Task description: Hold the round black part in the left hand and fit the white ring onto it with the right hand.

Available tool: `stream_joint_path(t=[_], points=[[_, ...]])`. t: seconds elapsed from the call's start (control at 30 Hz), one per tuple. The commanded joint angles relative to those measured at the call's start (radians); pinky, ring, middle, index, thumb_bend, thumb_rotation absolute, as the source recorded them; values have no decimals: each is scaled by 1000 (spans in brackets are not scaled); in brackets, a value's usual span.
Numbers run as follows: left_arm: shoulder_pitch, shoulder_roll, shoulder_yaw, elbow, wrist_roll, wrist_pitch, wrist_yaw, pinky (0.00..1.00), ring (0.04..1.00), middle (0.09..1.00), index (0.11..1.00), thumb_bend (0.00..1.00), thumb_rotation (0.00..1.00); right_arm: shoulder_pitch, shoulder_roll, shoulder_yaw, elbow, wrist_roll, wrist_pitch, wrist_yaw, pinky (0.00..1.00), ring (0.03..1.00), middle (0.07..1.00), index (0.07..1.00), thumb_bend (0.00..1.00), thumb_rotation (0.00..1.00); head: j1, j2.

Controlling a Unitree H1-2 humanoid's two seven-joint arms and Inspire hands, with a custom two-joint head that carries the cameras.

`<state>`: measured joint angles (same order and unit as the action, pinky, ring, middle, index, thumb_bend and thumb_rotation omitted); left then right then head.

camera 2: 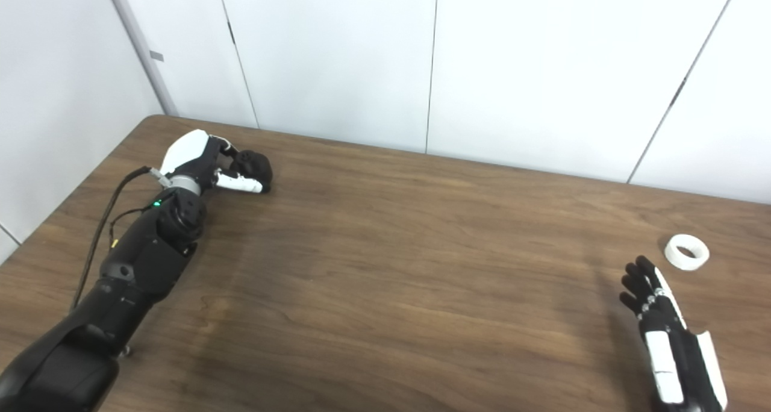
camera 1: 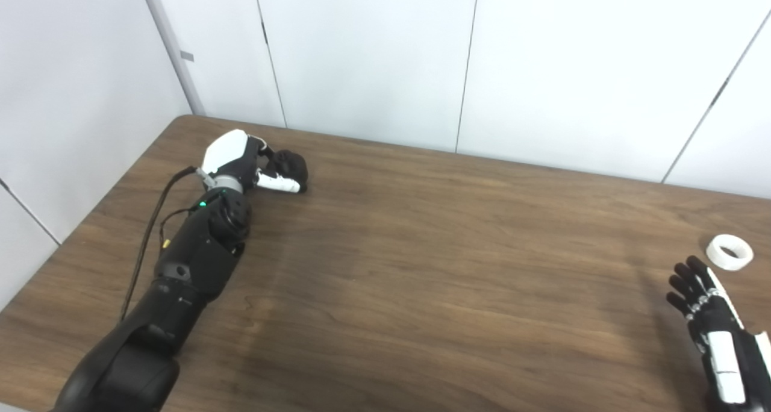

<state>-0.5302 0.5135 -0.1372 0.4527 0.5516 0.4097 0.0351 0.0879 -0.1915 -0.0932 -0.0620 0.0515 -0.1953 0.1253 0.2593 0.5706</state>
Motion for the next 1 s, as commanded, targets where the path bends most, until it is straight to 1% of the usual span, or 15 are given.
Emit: stream_joint_path(t=[0.0,0.03,0.1,0.17,0.3,0.4,0.57,0.67,0.8,0.87,0.97], points=[[-32,45,-9,-52,39,-20,18,937,916,828,486,520,47,81,34,17,64,2,2,-9,906,924,928,937,563,949,0,1],[-30,48,-15,-62,44,-20,15,956,917,832,486,520,47,81,34,17,64,-1,0,-10,905,923,927,940,563,952,0,1],[-25,51,-23,-86,52,-19,8,964,918,833,486,520,47,81,35,18,66,-4,-4,-11,904,923,927,942,561,955,-2,1],[-17,50,-26,-122,56,-14,-3,959,908,812,485,520,47,79,37,20,67,-3,-7,-11,904,922,926,942,551,951,-4,1],[3,52,-41,-197,64,-19,-39,962,905,803,485,519,46,79,39,25,62,-15,-3,-16,905,922,928,944,550,950,-10,2],[16,46,-51,-246,74,-11,-60,958,889,793,485,519,45,80,42,27,57,-29,0,-24,901,918,921,938,560,955,-15,3],[43,27,-53,-329,76,8,-103,953,898,789,485,518,45,81,49,27,54,-32,4,-25,905,920,919,938,572,943,-20,4],[63,19,-60,-387,72,17,-144,938,882,788,485,518,45,80,53,28,52,-27,7,-24,912,922,921,940,570,939,-27,6],[109,2,-75,-505,94,57,-224,902,885,806,486,519,45,78,56,27,50,-36,10,-29,902,919,920,937,574,940,-32,7],[126,-2,-81,-545,100,58,-248,873,879,793,486,520,45,78,57,30,49,-44,9,-32,906,920,922,937,573,953,-35,8],[157,-16,-87,-611,112,57,-283,858,869,782,486,520,45,78,61,32,42,-57,19,-37,909,921,924,936,566,955,-44,11]])
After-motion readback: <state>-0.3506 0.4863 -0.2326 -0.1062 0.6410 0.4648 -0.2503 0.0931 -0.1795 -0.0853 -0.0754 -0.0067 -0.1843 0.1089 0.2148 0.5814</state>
